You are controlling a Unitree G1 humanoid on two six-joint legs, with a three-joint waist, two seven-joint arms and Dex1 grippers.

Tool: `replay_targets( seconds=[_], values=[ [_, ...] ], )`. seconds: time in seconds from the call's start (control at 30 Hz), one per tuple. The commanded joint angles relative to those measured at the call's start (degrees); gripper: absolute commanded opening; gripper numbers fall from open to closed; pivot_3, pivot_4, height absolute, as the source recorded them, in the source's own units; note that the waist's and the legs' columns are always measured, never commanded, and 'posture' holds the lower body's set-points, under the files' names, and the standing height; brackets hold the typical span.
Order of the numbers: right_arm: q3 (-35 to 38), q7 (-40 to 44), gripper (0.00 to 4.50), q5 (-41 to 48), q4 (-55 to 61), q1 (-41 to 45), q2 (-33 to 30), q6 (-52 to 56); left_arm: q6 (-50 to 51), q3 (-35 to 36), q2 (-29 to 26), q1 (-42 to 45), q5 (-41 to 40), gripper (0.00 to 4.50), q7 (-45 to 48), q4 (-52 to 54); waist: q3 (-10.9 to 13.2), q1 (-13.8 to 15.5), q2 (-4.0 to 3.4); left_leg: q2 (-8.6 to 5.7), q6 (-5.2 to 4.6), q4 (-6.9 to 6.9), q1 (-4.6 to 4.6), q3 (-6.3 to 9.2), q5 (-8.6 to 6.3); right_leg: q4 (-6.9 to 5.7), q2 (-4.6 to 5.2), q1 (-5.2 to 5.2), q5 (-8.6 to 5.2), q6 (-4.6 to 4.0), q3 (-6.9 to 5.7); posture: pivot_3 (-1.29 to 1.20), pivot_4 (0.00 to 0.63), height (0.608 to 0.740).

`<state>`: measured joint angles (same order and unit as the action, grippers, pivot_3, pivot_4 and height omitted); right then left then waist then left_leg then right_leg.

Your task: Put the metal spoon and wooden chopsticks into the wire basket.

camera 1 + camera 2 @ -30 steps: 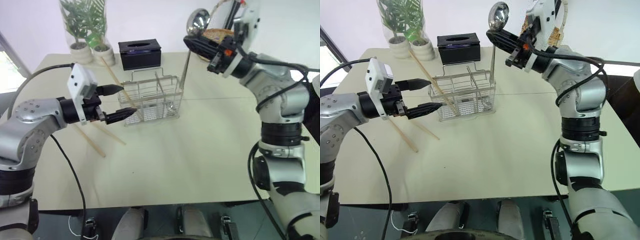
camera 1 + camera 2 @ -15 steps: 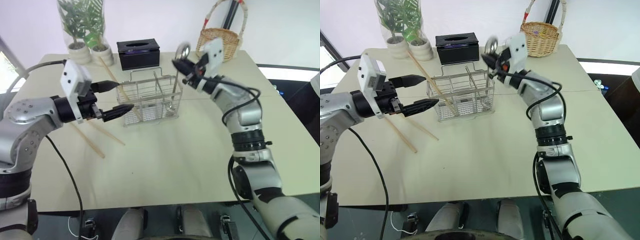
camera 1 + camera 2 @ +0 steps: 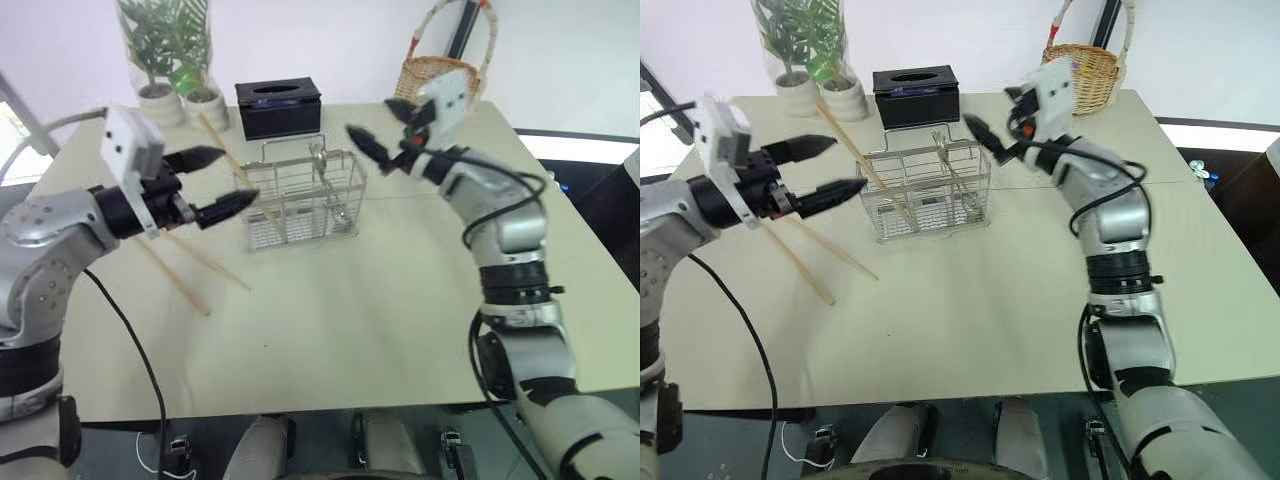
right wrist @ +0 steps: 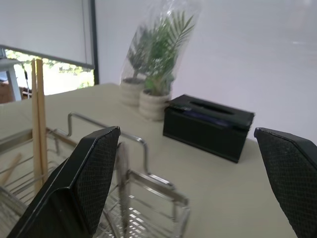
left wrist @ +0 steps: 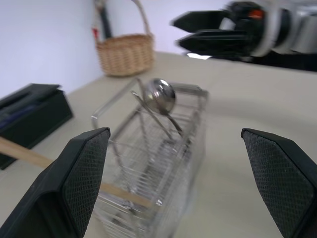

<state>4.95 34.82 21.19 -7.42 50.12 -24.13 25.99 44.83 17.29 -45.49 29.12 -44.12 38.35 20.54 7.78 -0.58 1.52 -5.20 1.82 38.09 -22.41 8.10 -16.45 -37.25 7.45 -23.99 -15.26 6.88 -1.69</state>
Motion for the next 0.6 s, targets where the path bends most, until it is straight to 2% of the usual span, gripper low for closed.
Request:
replay_targets(
  seconds=[0.03, 0.17, 0.27, 0.4, 0.47, 0.6],
  values=[
    [6.67, 7.45, 4.48, 10.36, 8.73, 1.63, -6.46, 6.54, 2.55, 7.15, 0.76, 3.79, -3.62, 4.50, -7.58, 0.09, 0.00, -0.06, 0.00, 0.00, 0.00, 0.00, -0.01, 0.00, 0.00, 0.02, 0.00, 0.01, 0.00, 0.00, 0.00, 0.00, 0.150, 0.650],
    [11.51, 18.53, 4.48, 22.05, 17.83, -4.53, -16.75, 15.09, 8.00, 12.12, 2.57, 8.63, -5.30, 4.50, -21.36, -0.90, -0.04, 0.06, 0.07, 0.03, -0.05, -0.03, 0.02, 0.00, -0.04, 0.13, 0.01, 0.34, -0.01, 0.01, -0.03, 0.00, 0.150, 0.650],
    [12.82, 21.53, 4.48, 25.12, 22.60, -10.42, -21.50, 17.44, 14.61, 15.25, 4.79, 12.03, -5.97, 4.50, -33.01, -3.23, -0.09, -0.01, 0.14, 0.03, -0.19, -0.04, 0.15, 0.02, -0.12, 0.21, 0.12, 0.58, -0.04, 0.07, -0.06, 0.00, 0.150, 0.650],
    [14.22, 21.77, 4.48, 27.25, 28.56, -20.30, -22.97, 18.42, 25.20, 21.91, 8.60, 15.88, -4.64, 4.50, -48.62, -9.55, -0.13, 0.08, 0.24, 0.03, -0.20, 0.03, 0.31, -0.11, -0.13, 0.17, 0.18, 0.65, -0.04, 0.11, -0.02, 0.00, 0.150, 0.650],
    [13.99, 20.87, 4.48, 26.68, 31.12, -25.10, -22.52, 17.84, 31.80, 25.22, 10.90, 18.64, 0.04, 4.50, -57.66, -13.03, -0.13, 0.17, 0.26, 0.07, -0.19, 0.03, 0.36, -0.04, -0.13, 0.13, 0.12, 0.67, -0.04, 0.11, -0.02, 0.00, 0.150, 0.650],
    [13.24, 18.93, 4.48, 26.84, 33.64, -29.52, -21.43, 17.54, 41.48, 26.29, 13.87, 20.93, 7.90, 4.50, -64.97, -14.63, -0.15, 0.37, 0.29, 0.04, -0.06, 0.04, 0.36, -0.06, -0.07, 0.07, 0.12, 0.64, -0.03, 0.12, -0.02, 0.00, 0.150, 0.650]
  ],
)
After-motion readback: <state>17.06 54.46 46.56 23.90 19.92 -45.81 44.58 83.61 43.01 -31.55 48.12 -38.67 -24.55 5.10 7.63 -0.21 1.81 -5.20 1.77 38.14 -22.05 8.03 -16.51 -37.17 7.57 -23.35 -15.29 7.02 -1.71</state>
